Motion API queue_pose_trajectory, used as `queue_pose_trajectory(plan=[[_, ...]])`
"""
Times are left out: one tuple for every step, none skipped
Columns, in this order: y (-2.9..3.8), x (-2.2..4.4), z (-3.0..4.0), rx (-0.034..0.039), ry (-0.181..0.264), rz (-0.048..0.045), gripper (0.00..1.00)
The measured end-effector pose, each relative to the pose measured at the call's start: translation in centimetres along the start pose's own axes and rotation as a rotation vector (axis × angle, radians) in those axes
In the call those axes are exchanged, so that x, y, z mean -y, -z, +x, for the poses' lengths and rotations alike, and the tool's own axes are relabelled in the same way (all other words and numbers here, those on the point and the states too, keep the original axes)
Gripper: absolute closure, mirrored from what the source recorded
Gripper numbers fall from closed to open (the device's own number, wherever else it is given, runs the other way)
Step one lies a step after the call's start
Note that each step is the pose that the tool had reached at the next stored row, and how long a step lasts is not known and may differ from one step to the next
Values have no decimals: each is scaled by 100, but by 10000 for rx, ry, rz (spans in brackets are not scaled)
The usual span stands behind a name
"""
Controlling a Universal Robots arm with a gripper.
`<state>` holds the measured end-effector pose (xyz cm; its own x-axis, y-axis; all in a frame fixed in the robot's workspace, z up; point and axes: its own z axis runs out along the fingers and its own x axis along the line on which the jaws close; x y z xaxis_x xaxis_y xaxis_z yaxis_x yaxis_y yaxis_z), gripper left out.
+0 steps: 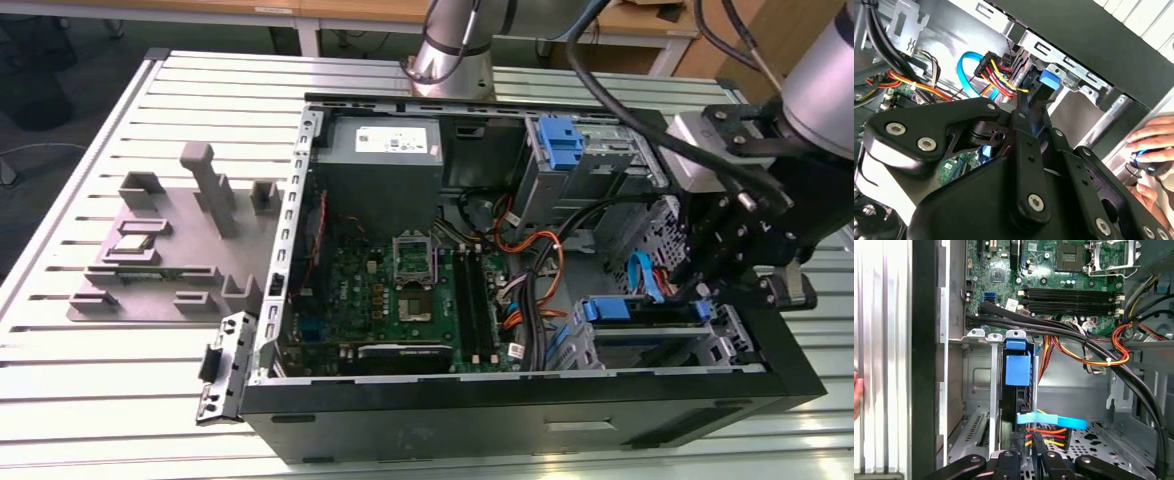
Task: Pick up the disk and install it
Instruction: 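Insert the second disk wire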
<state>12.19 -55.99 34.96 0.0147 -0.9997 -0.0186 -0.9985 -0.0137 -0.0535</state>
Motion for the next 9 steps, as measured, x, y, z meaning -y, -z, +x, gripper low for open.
queue_pose_trajectory(plan=[[25, 2, -1, 0, 0, 0, 76], [46, 3, -1, 0, 0, 0, 76], [60, 3, -1, 0, 0, 0, 76], [71, 4, -1, 0, 0, 0, 76], [81, 4, -2, 0, 0, 1, 76], [85, 5, -1, 1, 0, 0, 76], [85, 5, -1, 3, 1, 0, 76], [85, 5, -2, 4, 0, 0, 76], [85, 5, -2, 4, 0, 1, 76]])
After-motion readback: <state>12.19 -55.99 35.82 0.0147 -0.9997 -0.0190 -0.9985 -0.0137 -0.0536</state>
